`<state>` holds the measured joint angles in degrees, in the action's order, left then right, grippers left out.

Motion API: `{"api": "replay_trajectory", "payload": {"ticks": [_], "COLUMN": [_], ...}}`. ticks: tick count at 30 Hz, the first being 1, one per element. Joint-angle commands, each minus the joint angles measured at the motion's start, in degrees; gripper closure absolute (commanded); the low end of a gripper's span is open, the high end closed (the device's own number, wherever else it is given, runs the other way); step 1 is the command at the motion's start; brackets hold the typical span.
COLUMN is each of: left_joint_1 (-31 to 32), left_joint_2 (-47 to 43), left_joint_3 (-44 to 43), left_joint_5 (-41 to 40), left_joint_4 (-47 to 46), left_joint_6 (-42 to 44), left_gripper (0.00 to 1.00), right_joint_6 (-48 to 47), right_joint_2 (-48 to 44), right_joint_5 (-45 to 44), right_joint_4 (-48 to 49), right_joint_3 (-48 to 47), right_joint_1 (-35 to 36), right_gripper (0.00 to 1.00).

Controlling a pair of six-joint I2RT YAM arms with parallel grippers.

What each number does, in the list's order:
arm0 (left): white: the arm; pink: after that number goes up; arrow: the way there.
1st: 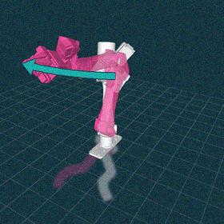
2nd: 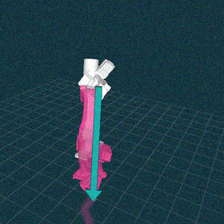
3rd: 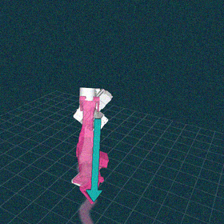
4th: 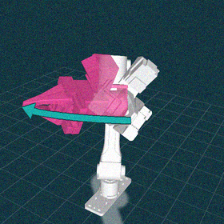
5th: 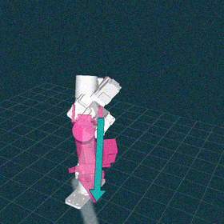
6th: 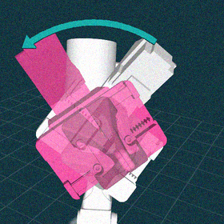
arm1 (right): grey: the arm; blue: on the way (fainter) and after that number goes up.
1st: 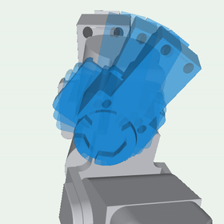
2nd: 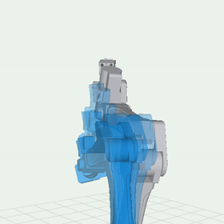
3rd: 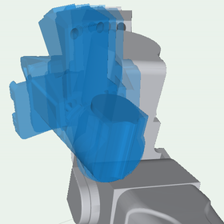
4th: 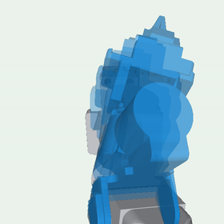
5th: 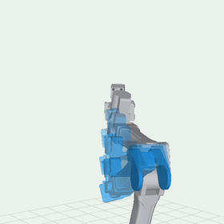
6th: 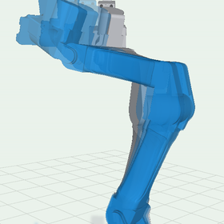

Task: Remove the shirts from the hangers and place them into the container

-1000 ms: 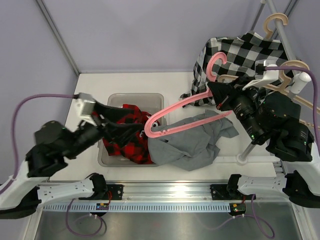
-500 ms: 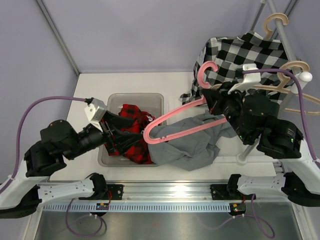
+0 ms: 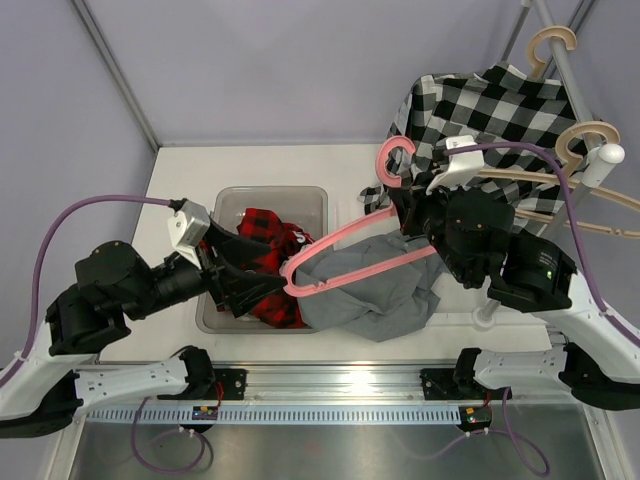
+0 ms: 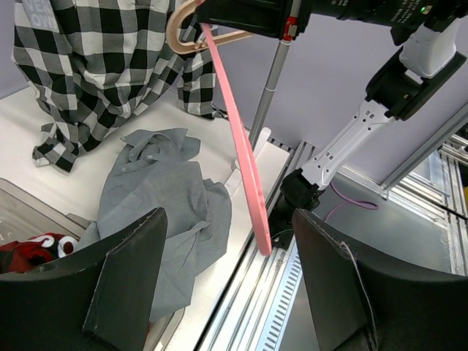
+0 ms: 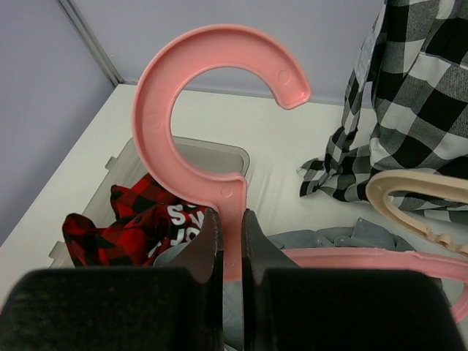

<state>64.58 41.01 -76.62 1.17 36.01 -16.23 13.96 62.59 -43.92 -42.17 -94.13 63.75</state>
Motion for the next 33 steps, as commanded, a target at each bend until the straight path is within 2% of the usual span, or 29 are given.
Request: {"api": "replay_trajectory", "payload": {"ticks": [1,10,19,21,22,23,24,25,26,27,28,29,33], "left_joint_1": [0.2,0.2,0.2,0.2,0.2,0.2,0.3,0.3,0.4,0.5,0.6,0.6,0.6], "left_joint_2": [0.2,4.7,8.9,9.0,9.2,9.3,9.4,9.4,9.4,9.3,9.3,9.6,12.4], "left_joint_3": [0.2,2.2,1.9,1.8,1.7,1.6,1.4,1.4,1.2,1.1,0.9,0.2,-4.0], "left_joint_5": [3.0,6.4,5.4,5.5,5.8,6.0,5.6,5.3,4.8,2.6,2.3,1.5,0.4], "left_joint_4": [-3.7,-7.9,-7.6,-8.0,-8.2,-8.4,-8.4,-8.9,-9.0,-9.0,-9.1,-8.9,-8.3], "left_joint_6": [-0.5,-1.3,-1.5,-1.5,-1.9,-2.1,-2.7,-2.8,-2.8,-3.2,-3.0,-2.8,1.3], "left_gripper": [0.27,0.28,0.31,0.56,0.73,1.0,1.0,1.0,1.0,1.0,1.0,1.0,1.0], "right_joint_6": [-1.2,-1.2,-1.3,-1.3,-1.3,-1.4,-1.5,-1.3,-1.1,-0.7,-0.5,-0.2,5.5], "right_joint_2": [0.8,2.4,-0.7,-1.2,-1.3,-1.4,-1.5,-1.3,-1.2,-1.2,-0.9,-1.1,-4.9], "right_joint_5": [-0.6,0.7,0.1,0.1,0.1,0.5,0.7,0.8,0.9,0.9,0.9,1.0,5.1], "right_joint_4": [2.7,3.0,1.5,1.4,1.0,0.7,0.3,0.1,-0.3,-1.6,-2.5,-3.3,-8.5], "right_joint_3": [0.0,-2.3,-2.6,-2.6,-2.6,-2.7,-2.9,-2.9,-2.9,-3.0,-3.2,-3.3,-1.1], "right_joint_1": [0.1,0.0,0.0,0.0,0.1,0.1,0.1,0.0,0.1,0.1,0.1,0.1,0.2], "right_gripper": [1.0,1.0,1.0,1.0,1.0,1.0,0.97,0.86,0.72,0.52,0.11,0.01,0.0]}}
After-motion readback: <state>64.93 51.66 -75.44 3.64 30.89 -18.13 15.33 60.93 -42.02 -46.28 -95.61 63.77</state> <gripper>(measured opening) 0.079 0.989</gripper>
